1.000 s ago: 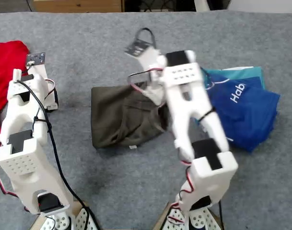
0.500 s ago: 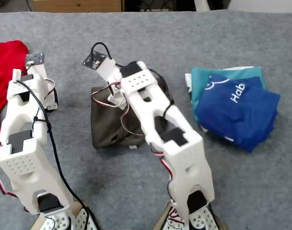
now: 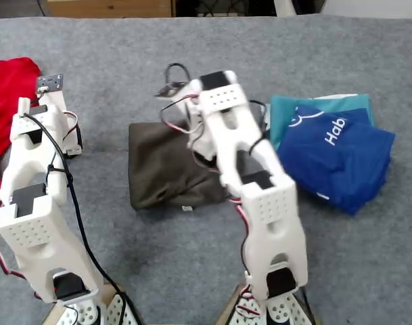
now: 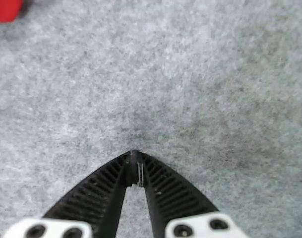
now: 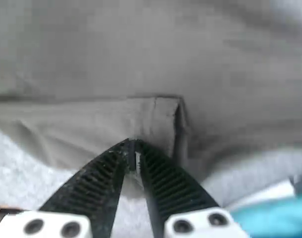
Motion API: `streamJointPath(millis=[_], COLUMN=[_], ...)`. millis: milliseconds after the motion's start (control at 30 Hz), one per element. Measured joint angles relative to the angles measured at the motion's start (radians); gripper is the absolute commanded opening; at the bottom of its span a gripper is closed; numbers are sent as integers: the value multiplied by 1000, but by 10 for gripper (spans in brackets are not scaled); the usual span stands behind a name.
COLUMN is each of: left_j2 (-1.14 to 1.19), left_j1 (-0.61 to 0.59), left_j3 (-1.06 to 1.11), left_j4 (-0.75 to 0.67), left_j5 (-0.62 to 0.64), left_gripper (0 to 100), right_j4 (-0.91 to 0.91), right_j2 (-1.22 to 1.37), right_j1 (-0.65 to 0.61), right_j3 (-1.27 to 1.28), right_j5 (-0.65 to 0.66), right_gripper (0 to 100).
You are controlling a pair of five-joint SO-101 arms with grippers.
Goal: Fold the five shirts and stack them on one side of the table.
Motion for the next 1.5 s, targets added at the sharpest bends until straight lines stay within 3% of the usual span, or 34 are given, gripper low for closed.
streamJointPath(millis=[267, 433, 533, 633, 833, 1100, 1333, 1500], left_j2=[0, 0, 0, 0, 0, 0, 0, 0], left_j1=[0, 0, 0, 0, 0, 0, 0, 0], left_j3=[0, 0, 0, 0, 0, 0, 0, 0], left_j4=[0, 0, 0, 0, 0, 0, 0, 0], left_j5=[0, 0, 0, 0, 0, 0, 0, 0], left_gripper=[29, 29, 29, 29, 29, 29, 29, 29], right_j4=[-3, -103, -196, -321, -474, -224, -35, -9], right_j2=[-351, -531, -569, -565, -368, -109, -176, -345], right_j1=[126, 204, 170, 77, -64, -46, 63, 132], right_j3=[430, 609, 611, 582, 448, 293, 284, 405], right_j5=[100, 138, 127, 29, -124, -146, -140, -91], right_gripper=[14, 15, 15, 15, 15, 14, 14, 14])
